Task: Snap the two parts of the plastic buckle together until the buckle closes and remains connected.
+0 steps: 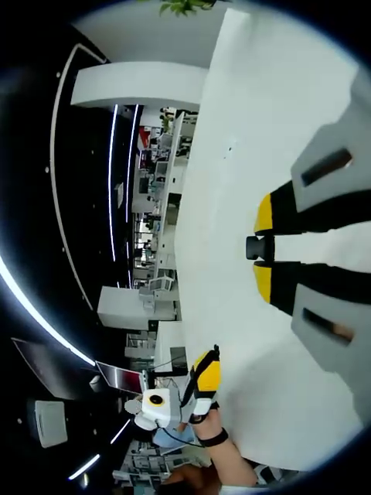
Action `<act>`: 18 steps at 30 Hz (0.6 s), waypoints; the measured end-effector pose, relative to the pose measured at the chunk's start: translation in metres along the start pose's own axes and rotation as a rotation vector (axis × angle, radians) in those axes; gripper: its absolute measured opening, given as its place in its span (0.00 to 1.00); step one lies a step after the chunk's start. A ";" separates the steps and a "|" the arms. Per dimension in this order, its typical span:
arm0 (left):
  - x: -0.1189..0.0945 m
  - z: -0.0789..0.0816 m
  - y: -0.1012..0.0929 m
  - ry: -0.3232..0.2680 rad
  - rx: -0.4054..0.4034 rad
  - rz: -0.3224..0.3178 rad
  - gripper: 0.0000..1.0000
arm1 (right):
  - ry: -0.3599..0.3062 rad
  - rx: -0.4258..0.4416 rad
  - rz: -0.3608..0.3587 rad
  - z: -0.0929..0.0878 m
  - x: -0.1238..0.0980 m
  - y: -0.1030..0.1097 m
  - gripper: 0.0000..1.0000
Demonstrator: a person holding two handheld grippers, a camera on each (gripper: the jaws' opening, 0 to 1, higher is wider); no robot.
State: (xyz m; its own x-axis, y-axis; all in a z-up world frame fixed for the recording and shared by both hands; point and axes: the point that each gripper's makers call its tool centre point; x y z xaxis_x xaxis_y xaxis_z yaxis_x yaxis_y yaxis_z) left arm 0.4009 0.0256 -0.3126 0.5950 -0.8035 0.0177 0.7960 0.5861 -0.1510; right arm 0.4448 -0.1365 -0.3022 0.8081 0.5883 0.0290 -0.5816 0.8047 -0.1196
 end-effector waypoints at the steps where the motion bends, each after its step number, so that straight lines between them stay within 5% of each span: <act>1: -0.001 0.000 -0.002 -0.001 0.004 -0.002 0.12 | 0.002 -0.001 0.003 -0.001 0.000 0.000 0.11; 18: -0.005 -0.013 -0.010 0.040 0.042 -0.032 0.12 | 0.015 -0.016 0.096 -0.002 -0.001 0.015 0.11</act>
State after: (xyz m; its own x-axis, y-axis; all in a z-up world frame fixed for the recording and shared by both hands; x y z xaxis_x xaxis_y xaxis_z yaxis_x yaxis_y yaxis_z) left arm 0.3885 0.0222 -0.3238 0.5646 -0.8252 -0.0177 0.8193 0.5629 -0.1091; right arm 0.4353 -0.1248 -0.3057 0.7500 0.6614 0.0023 -0.6550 0.7431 -0.1370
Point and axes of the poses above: the point that each gripper's makers call its tool centre point, and the gripper's own axes: x roughly forward along the fingers, y roughly to its left, z roughly out of its top, and after that the axes turned 12 degrees about -y, right-handed
